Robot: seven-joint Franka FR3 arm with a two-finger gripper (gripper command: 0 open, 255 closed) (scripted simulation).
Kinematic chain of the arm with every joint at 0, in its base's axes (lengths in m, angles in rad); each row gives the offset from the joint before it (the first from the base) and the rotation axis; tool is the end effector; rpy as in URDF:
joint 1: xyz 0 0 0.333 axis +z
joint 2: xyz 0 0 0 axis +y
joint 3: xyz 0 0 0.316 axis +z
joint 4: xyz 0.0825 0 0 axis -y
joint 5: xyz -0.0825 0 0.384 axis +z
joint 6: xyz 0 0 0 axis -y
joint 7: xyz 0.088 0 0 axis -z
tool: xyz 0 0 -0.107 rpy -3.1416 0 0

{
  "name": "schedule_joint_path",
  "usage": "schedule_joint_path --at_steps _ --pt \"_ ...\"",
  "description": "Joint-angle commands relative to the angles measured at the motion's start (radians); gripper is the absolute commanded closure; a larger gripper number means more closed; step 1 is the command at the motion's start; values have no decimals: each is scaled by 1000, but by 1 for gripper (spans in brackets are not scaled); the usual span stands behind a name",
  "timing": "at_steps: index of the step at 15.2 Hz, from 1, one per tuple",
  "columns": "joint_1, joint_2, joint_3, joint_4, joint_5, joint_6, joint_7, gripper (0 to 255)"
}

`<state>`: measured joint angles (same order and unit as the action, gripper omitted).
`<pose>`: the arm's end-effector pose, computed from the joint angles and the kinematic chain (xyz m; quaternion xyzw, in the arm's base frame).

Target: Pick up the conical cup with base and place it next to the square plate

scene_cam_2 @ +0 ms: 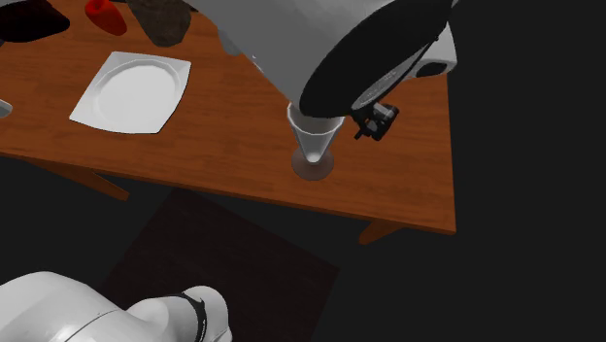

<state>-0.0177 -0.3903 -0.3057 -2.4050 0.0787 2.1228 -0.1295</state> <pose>0.4164 -0.1414 0.4618 -0.9890 0.1071 -0.0632 0.0799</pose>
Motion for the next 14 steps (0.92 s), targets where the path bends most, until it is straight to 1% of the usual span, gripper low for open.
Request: schedule_joint_path --at_steps 1,8,14 --pt "8 53 -22 1 24 42 -35 0" --pt "22 106 -26 -49 51 141 -53 0" --pt "23 111 -26 -52 54 150 -55 0"
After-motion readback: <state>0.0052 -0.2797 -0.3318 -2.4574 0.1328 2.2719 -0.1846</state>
